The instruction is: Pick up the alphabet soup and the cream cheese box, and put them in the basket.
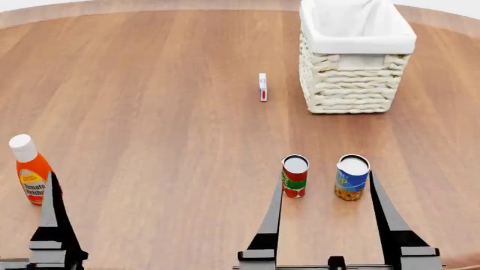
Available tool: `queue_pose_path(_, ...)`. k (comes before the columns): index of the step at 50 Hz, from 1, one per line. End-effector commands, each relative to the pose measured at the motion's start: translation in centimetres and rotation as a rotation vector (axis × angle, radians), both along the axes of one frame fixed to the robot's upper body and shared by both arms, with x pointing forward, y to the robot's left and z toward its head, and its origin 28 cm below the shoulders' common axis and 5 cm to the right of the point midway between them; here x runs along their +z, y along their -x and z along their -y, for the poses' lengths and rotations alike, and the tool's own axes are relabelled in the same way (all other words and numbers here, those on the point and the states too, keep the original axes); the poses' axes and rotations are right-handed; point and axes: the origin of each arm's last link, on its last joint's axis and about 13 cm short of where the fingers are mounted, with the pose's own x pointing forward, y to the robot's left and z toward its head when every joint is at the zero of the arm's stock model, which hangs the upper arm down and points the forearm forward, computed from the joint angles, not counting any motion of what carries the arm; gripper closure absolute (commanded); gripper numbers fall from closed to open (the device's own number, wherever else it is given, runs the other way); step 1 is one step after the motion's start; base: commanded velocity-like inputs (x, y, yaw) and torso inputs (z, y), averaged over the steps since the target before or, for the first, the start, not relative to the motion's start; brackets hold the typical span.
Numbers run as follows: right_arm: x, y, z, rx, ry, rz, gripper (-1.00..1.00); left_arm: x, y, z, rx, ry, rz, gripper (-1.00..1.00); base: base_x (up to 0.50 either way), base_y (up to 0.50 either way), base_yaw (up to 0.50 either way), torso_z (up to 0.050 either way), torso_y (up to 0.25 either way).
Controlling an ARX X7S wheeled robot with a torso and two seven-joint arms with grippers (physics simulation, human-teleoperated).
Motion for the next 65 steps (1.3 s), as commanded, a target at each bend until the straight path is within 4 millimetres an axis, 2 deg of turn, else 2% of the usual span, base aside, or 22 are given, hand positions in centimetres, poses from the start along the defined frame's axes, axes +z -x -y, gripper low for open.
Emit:
queue_pose_path(1, 3.7, 2.2, -0.4, 0.026, 0.02, 0.158, -1.0, 4.3, 2.0, -0.1, -0.013, 0.021, 0.17, -1.0, 0.0, 0.0, 0.0, 0.0, 0.0)
queue_pose_path(3, 4.0, 2.4, -0.4, 0.024, 0.02, 0.17, -1.0, 4.8, 2.2, -0.2, -0.033, 0.063, 0.166, -1.0, 0.0, 0.0, 0.0, 0.0, 0.0)
queue_pose_path(8, 4.8, 3.0, -0.3, 0.026, 0.024, 0.199, -1.0, 5.2, 2.5, -0.2, -0.023, 0.044, 0.193, -1.0, 0.0, 0.0, 0.0, 0.0, 0.0)
queue_pose_path(12, 3.8, 2.7, -0.2, 0.021, 0.027, 0.188, -1.0, 5.1, 2.5, -0.1, -0.029, 0.049, 0.19, -1.0, 0.0, 0.0, 0.0, 0.0, 0.0)
queue_pose_path(18, 4.3, 2.7, -0.2, 0.019, 0.027, 0.179, -1.0, 4.9, 2.3, -0.2, -0.037, 0.067, 0.169, -1.0, 0.0, 0.0, 0.0, 0.0, 0.0)
queue_pose_path(65, 3.8, 2.7, -0.2, 0.045, 0.029, 0.152, -1.0, 4.2, 2.5, 0.0, -0.056, 0.06, 0.133, -1.0, 0.07, 0.0, 0.0, 0.0, 0.0)
